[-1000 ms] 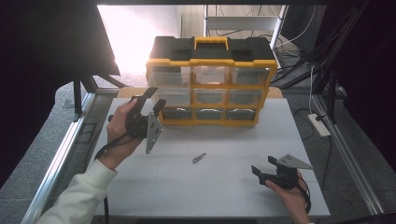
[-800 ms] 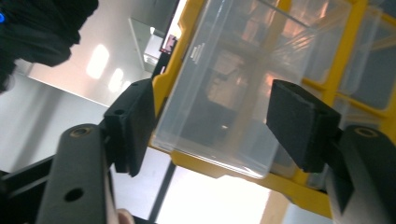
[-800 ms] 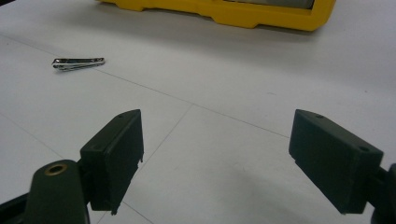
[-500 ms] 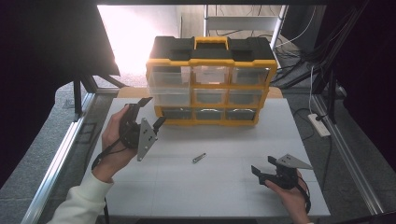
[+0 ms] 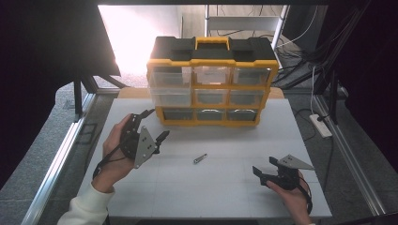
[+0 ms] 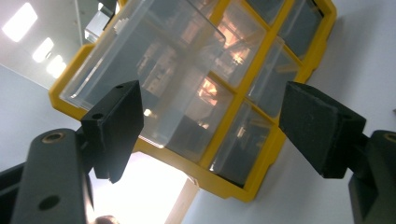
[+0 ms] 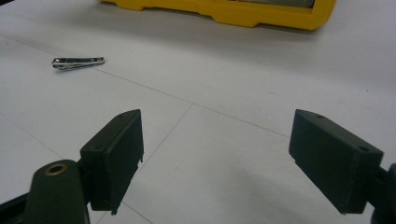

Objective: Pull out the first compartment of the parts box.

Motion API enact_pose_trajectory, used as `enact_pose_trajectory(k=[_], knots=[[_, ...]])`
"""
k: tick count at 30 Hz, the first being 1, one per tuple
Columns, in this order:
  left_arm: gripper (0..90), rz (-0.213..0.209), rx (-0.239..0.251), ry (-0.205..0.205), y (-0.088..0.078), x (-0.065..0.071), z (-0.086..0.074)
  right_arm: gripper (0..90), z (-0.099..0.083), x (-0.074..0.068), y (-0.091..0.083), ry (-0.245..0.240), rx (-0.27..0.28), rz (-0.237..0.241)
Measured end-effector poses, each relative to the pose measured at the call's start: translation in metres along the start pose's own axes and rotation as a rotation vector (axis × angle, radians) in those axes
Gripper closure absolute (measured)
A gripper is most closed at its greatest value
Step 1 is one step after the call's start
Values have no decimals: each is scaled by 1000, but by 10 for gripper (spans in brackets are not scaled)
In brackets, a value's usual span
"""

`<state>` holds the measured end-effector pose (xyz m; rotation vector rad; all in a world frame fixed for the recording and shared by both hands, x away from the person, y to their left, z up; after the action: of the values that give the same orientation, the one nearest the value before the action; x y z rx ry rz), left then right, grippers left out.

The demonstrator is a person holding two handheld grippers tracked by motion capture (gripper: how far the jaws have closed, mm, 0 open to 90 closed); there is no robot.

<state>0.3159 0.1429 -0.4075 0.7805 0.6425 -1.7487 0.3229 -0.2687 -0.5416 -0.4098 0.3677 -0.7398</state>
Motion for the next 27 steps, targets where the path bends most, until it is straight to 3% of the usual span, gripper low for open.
enact_pose_trajectory(k=[10, 23, 27], knots=[[229, -41, -24, -55, -6, 7, -10, 180, 0, 1, 1, -1, -1, 11], [227, -125, -62, -188, -7, 17, -23, 181, 0, 0, 1, 0, -4, 10], [225, -163, -76, -247, -7, 19, -27, 181, -1, 0, 0, 0, -2, 12]])
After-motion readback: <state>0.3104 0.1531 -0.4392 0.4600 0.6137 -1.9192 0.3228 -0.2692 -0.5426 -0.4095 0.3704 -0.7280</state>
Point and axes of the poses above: each handheld gripper's, and its own axes: y roughly forward along the jaws, z roughly out of its top, x roughly to its right, the point moved 5 cm from there along y, roughly forward along the jaws, and after that the axes turned 12 degrees about z, right-handed, at the moved point
